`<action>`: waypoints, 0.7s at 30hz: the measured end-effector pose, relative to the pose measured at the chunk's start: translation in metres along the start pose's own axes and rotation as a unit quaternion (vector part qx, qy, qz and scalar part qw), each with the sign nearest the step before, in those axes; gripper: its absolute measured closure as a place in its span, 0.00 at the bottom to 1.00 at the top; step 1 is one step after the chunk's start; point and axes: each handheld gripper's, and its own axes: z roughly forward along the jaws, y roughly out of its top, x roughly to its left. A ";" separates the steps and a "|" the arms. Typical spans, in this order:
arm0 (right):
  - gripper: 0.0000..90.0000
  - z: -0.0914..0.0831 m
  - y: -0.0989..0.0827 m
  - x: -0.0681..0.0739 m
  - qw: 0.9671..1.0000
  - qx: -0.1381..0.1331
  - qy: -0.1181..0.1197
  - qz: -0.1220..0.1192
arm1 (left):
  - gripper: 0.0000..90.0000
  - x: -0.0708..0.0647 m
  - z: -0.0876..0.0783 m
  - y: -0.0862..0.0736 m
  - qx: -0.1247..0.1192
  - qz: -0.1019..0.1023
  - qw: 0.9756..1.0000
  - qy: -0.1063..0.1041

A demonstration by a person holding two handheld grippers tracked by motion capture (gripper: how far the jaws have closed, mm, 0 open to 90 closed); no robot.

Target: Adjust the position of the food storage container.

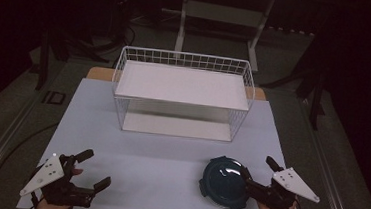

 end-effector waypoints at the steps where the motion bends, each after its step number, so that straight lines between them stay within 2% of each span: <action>1: 0.13 0.001 -0.001 -0.002 1.000 0.004 0.002 0.007 | 0.00 0.000 0.000 0.000 0.000 0.001 1.000 0.000; 3: 0.15 0.004 -0.002 -0.007 1.000 0.025 0.009 0.013 | 0.00 0.000 0.000 0.000 0.000 0.001 1.000 0.000; 4: 0.19 0.004 -0.002 -0.009 0.999 0.034 0.013 0.012 | 0.00 0.000 0.000 0.000 0.000 0.001 1.000 0.000; 8: 0.34 0.005 -0.006 -0.017 0.998 0.064 0.003 -0.002 | 0.00 0.000 0.001 0.000 0.000 -0.001 1.000 0.000; 10: 0.49 0.004 -0.008 -0.021 0.997 0.072 0.002 -0.005 | 0.00 0.000 0.001 0.000 0.001 -0.001 1.000 0.000; 12: 0.57 0.004 -0.010 -0.024 0.996 0.084 -0.006 -0.013 | 0.00 0.000 0.001 0.000 0.002 -0.001 1.000 -0.001; 21: 0.97 0.010 -0.025 -0.041 0.992 0.130 -0.001 -0.011 | 0.00 0.000 0.004 -0.001 0.005 0.000 1.000 -0.008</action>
